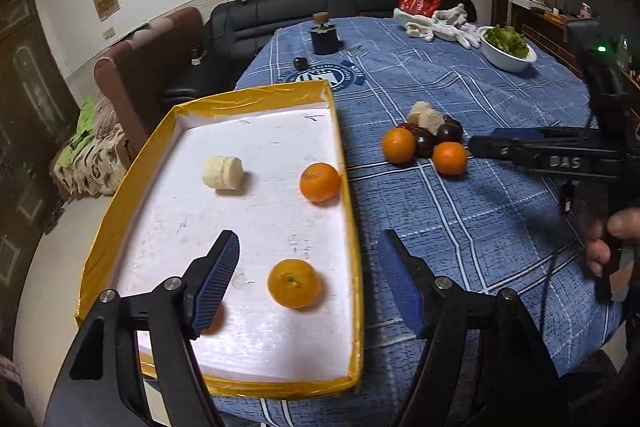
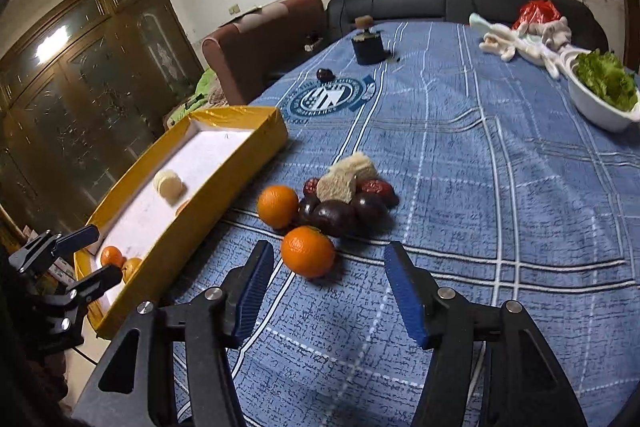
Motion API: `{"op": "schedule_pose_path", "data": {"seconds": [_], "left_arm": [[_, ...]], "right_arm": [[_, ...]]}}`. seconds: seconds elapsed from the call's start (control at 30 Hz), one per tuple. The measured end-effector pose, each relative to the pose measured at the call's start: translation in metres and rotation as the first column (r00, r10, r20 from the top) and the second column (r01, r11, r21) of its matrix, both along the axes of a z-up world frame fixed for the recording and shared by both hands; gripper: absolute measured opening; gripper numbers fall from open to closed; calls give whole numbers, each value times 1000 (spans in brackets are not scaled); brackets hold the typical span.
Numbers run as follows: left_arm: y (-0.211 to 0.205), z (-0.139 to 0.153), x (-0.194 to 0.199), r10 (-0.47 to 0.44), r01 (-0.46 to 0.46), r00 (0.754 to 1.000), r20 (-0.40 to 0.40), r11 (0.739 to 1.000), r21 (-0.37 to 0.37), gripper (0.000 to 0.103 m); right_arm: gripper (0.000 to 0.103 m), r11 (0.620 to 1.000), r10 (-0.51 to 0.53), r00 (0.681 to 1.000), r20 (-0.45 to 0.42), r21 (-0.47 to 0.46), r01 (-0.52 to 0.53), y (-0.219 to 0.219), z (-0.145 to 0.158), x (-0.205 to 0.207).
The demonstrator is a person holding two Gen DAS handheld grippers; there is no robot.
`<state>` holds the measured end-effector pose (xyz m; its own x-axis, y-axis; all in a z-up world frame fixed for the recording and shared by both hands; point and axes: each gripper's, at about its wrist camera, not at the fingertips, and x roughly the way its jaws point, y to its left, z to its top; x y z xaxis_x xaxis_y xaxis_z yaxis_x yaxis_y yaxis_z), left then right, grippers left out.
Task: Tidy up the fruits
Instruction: 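Release the cake into the tray with the left gripper while the right gripper drops its orange there, then grasp an orange with the left gripper while the right gripper grasps another orange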
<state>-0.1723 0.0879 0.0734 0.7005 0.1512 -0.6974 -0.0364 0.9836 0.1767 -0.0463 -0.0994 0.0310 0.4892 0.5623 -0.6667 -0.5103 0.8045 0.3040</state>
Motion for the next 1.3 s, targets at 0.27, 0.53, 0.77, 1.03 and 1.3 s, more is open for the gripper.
{"op": "schedule_pose_path", "data": {"seconds": [0.27,0.53,0.77,1.03,1.3], "left_arm": [[-4,0,-1,-12,12,1000,-11,1000,1,74],[-12,1,2,-38,38,999,-11,999,0,74],[-33,6,18,-100,100,995,-15,995,28,74],[-56,-2,82,-170,176,980,-105,984,43,74],[-72,-26,128,-193,212,956,-221,975,66,74]], "right_arm": [[59,999,18,999,-43,-48,-20,27,-18,11],[52,996,3,998,-63,-84,-9,42,-26,19],[36,996,14,998,-69,-84,-20,40,-27,22],[36,993,-23,998,-61,-113,16,-8,-24,15],[37,996,-85,993,-80,-26,83,-60,-29,25]]}}
